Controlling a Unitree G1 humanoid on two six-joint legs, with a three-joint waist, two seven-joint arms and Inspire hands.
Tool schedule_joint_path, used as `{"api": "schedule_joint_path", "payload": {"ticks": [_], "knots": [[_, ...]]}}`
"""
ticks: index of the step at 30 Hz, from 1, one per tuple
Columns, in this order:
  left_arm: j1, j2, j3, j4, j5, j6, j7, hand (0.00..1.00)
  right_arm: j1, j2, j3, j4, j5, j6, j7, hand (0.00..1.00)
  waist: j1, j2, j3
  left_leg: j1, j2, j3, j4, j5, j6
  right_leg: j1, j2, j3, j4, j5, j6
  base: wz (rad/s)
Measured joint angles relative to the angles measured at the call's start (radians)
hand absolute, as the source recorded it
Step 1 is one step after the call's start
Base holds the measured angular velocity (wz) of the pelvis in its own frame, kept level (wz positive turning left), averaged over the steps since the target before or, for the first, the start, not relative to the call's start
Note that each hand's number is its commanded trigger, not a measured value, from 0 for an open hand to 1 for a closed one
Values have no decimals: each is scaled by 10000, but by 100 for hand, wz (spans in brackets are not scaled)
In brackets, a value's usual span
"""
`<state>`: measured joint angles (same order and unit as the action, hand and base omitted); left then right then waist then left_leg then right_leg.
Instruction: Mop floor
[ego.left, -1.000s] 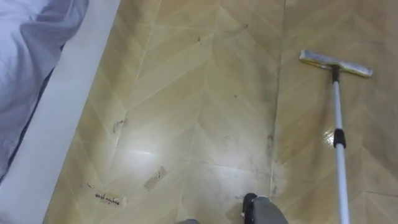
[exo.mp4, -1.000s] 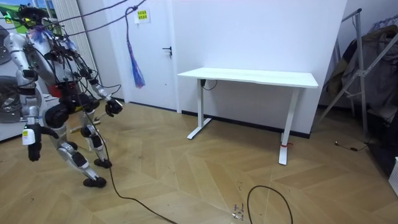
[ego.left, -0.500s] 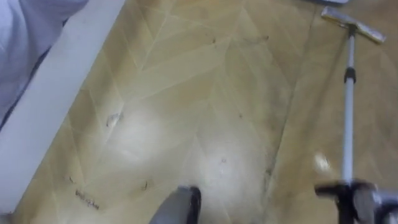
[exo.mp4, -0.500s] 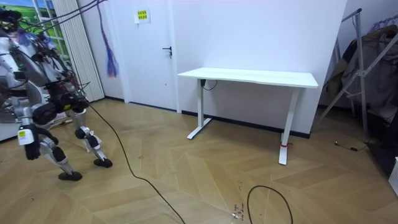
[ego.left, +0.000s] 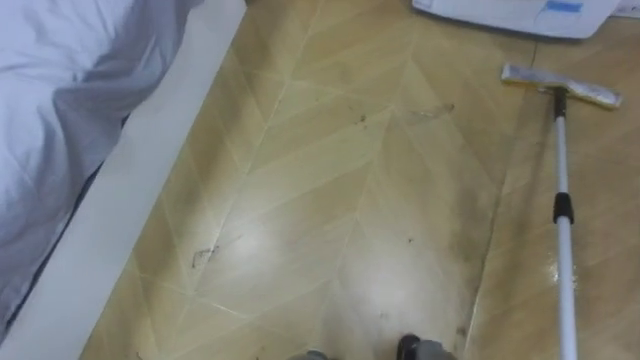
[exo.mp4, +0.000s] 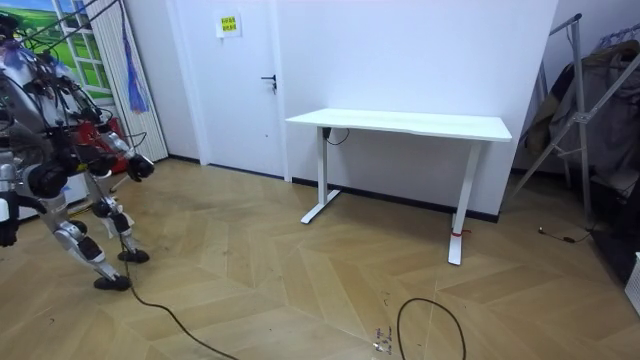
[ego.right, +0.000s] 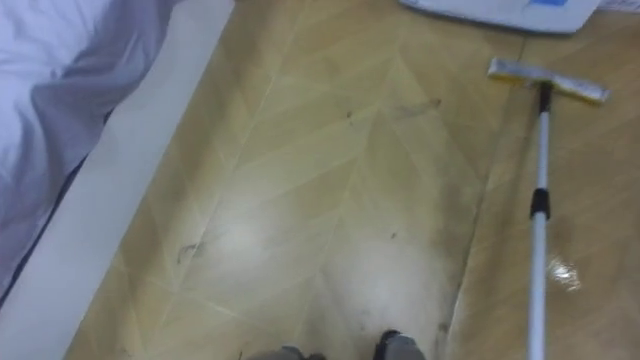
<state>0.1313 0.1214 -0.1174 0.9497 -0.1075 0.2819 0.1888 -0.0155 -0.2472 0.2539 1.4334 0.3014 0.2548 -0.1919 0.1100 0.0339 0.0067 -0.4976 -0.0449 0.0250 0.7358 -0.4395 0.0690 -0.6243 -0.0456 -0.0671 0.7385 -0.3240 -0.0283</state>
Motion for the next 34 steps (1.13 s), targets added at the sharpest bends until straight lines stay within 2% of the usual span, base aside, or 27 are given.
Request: {"api": "schedule_joint_path", "payload": {"ticks": [2,3,5,7,9,13,16,18,20,22,25,28,34], "knots": [[0,-1,58,138,6,-2,20,0,96,84,-4,14,-105,0,157,100,-105,-83,-22,325,54,-36,-3,-44,-84,385,44,-117,-60,-108,-109,6],[12,3,60,239,6,4,75,0,95,88,-8,27,-168,1,232,100,-220,-99,-9,570,154,-30,-211,-38,-95,600,47,-183,-158,-119,-138,17],[10,-67,115,361,8,22,210,0,88,79,-40,42,-289,12,301,100,-261,-111,0,944,163,-8,-716,-9,-146,816,47,-220,-342,-84,-198,5],[50,-164,472,508,13,91,244,0,88,137,-225,43,-490,59,505,100,-302,-231,64,1582,145,25,-1508,294,-218,1279,58,-156,-789,84,-227,-5],[143,-165,511,590,20,185,243,0,87,135,-402,72,-726,116,662,100,-371,-262,84,2182,152,19,-2204,573,-257,1816,107,-166,-1316,259,-245,-3],[222,-147,686,715,5,255,258,0,165,128,-402,62,-840,318,864,100,-523,-252,70,3437,198,-6,-3540,1090,-336,2989,291,-224,-2439,616,-267,-1],[286,-143,981,748,34,233,299,0,430,133,-449,47,-1129,340,1006,100,-538,-319,45,4382,324,6,-4217,1297,-392,3876,484,-191,-3105,766,-280,-5],[470,-100,1088,748,16,232,404,0,599,206,-596,7,-1518,460,1059,100,-654,-446,2,5083,355,9,-4691,1498,-460,4573,561,-197,-3573,819,-275,0],[649,-72,1120,727,47,271,438,0,743,277,-695,-4,-1764,537,1065,100,-780,-458,-17,5574,433,27,-5029,1528,-472,5075,671,-207,-3945,852,-257,3],[819,-18,1123,722,425,467,457,0,972,449,-807,-273,-1972,764,1061,100,-807,-513,-53,5966,482,53,-5156,1528,-473,5473,723,-252,-4156,861,-258,-2],[847,-17,1124,722,1098,736,433,0,1133,591,-854,-495,-1973,875,1077,100,-825,-567,-80,6143,496,56,-5176,1528,-473,5722,767,-243,-4304,863,-253,-4],[946,-7,1133,734,1836,908,271,0,1211,664,-998,-715,-2246,1044,1084,100,-816,-593,-59,6497,536,168,-5379,1527,-473,6053,812,-173,-4315,864,-251,-12],[937,40,1149,756,2019,974,-245,0,1242,794,-1173,-757,-2311,1104,1226,100,-938,-595,-39,6890,536,156,-5379,1526,-473,6405,809,-142,-4485,870,-237,-3]]}}
